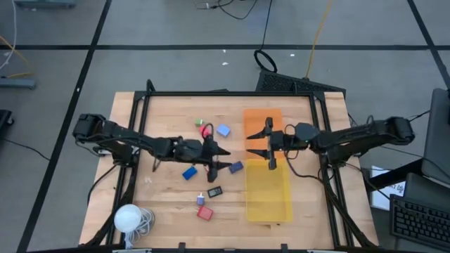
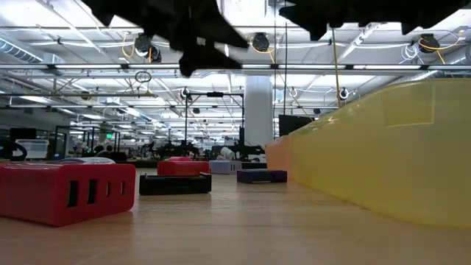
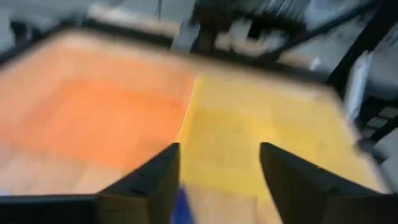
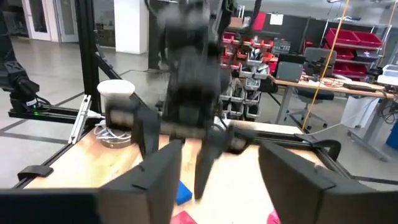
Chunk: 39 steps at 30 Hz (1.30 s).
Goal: Pick & Place Office items
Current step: Put the dark blue timer into the orange bin
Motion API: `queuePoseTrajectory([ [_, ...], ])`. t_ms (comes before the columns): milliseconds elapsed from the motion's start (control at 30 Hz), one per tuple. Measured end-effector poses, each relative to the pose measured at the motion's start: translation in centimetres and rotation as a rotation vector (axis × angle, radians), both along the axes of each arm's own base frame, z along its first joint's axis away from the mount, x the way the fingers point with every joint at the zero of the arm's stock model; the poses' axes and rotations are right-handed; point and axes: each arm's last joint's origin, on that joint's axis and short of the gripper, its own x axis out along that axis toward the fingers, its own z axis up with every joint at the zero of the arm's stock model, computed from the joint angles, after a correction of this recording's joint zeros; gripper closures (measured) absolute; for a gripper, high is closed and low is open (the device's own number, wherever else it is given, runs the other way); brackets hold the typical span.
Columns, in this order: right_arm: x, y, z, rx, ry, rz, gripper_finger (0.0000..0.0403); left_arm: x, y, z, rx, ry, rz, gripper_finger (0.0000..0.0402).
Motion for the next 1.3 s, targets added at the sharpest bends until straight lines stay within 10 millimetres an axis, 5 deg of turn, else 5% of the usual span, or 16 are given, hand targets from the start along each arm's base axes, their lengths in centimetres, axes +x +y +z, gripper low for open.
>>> queuePoseTrajectory([
  [300, -1.1, 0.0, 0.7, -0.007, 0.008, -0.004, 0.0104, 4.4, -0.4, -6.9, -0.029, 0.372, 0.069, 0.0111],
  [533, -1.0, 0.0, 0.1, -0.007, 0.062, 0.001, 0.0075, 7.2, -0.8, -9.0, -0.01, 0.442, 0.077, 0.011],
  [867, -1.0, 0.0, 0.0, -0.007, 0.071, 0.003, 0.0079, 7.5, -0.8, -11.0, 0.048, 0.516, 0.127, 0.011],
  [1300, -1.0, 0.0, 0.0, -0.007, 0.07, 0.002, 0.008, 7.9, -0.6, -10.7, 0.087, 0.462, 0.135, 0.011],
])
